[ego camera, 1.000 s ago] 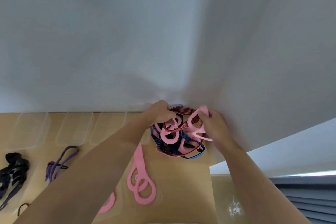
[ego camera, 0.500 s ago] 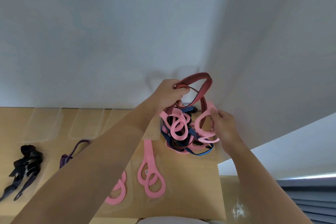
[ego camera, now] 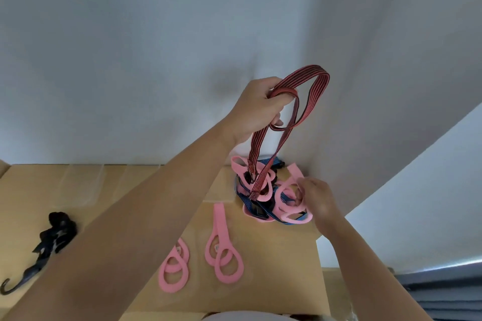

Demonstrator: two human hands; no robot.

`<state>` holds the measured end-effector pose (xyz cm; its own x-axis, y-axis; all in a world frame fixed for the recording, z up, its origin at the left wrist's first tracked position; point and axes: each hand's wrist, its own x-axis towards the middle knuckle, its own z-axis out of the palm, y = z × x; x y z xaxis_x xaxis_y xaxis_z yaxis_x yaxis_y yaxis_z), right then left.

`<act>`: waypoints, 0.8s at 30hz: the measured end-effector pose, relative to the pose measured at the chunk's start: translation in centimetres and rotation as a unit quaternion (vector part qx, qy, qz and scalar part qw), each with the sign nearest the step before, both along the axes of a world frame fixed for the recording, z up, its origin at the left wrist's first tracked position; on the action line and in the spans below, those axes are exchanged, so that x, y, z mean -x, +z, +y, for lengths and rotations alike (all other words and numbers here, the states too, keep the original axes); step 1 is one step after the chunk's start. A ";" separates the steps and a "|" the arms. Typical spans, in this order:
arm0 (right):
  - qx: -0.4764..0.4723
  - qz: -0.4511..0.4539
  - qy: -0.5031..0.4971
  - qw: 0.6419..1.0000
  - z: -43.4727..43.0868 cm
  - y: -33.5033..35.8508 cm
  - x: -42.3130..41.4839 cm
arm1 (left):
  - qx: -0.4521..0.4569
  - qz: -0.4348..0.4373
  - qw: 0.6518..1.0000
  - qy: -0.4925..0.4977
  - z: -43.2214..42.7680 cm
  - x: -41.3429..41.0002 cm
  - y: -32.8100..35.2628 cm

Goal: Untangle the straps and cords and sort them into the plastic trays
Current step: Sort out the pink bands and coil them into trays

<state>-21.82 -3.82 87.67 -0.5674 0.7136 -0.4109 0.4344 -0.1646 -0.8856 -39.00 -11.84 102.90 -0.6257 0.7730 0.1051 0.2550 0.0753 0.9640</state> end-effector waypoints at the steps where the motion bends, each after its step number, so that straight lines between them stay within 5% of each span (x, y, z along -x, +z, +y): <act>1: 0.001 0.001 0.010 1.000 -0.1 0.0 -0.3 | -0.009 0.006 1.000 0.005 -0.2 -0.5 0.8; 24: -0.012 0.007 0.236 0.972 -7.4 0.6 -3.2 | -0.151 -0.038 0.961 0.229 -14.0 -10.8 9.1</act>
<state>-18.63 -11.20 88.29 -0.8398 0.3815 -0.3862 0.4433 0.0715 -0.8935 -28.24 -25.83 112.00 -0.9073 0.3569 0.2223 0.1900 -0.1237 0.9740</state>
